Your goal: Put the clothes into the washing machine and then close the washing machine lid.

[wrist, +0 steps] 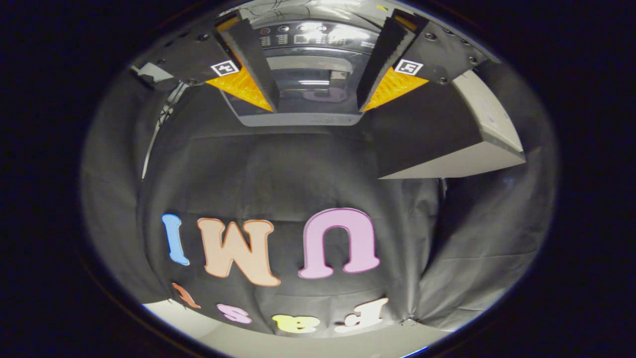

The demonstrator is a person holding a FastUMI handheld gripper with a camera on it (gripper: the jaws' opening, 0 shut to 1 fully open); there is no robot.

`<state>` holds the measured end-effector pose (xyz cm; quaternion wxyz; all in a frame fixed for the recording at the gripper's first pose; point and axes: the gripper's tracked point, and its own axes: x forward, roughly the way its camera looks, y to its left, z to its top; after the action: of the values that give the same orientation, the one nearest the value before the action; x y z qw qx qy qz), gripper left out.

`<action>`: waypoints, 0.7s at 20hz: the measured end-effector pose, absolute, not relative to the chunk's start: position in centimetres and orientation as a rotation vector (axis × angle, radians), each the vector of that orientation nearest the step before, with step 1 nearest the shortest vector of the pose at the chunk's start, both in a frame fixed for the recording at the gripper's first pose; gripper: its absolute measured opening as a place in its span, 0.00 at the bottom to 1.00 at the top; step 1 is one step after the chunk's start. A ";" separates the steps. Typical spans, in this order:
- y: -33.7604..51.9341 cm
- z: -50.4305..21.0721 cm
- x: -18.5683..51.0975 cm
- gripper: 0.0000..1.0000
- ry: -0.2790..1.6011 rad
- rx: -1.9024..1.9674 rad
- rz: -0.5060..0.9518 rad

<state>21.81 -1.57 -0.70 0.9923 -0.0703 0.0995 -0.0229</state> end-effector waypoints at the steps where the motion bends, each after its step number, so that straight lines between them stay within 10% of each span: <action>1: -1.2 -1.0 21.0 0.98 0.202 -0.153 -0.043; 14: 0.2 -0.6 11.5 0.98 0.123 -0.109 -0.103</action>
<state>11.49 0.17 -0.61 0.9953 -0.0545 0.0614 -0.0513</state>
